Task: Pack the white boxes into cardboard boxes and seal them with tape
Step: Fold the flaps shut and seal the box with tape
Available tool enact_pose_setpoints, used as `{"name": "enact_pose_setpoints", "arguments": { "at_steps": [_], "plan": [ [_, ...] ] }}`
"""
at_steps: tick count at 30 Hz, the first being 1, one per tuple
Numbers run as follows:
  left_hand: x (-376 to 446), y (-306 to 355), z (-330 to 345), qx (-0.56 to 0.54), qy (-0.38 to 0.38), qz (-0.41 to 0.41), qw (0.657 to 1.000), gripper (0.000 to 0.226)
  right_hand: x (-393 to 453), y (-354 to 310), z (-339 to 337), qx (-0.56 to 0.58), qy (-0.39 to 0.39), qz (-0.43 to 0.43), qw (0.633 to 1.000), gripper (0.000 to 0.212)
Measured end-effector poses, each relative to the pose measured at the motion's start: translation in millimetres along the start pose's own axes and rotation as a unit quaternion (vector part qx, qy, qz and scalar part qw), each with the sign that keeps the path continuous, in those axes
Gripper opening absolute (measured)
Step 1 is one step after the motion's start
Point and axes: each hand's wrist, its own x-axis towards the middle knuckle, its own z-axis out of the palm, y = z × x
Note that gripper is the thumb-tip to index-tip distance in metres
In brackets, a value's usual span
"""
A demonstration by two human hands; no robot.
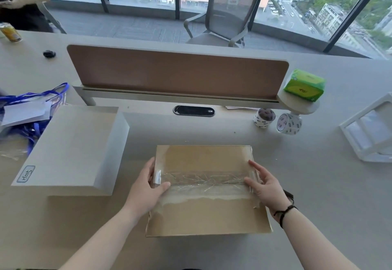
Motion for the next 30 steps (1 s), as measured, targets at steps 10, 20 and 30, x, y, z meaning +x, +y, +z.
{"name": "enact_pose_setpoints", "arguments": {
  "at_steps": [10, 20, 30],
  "plan": [
    [3, 9, 4, -0.077, 0.003, 0.007, 0.997, 0.05, -7, 7, 5, 0.063, 0.052, 0.015, 0.997, 0.055],
    [11, 5, 11, -0.115, -0.001, 0.009, 0.993, 0.05, 4, 20, 0, 0.105, 0.082, 0.053, 0.99, 0.047],
    [15, 9, 15, -0.002, 0.056, 0.033, 0.998, 0.037, 5, 18, -3, 0.097, 0.089, 0.061, 0.989, 0.048]
  ]
}}
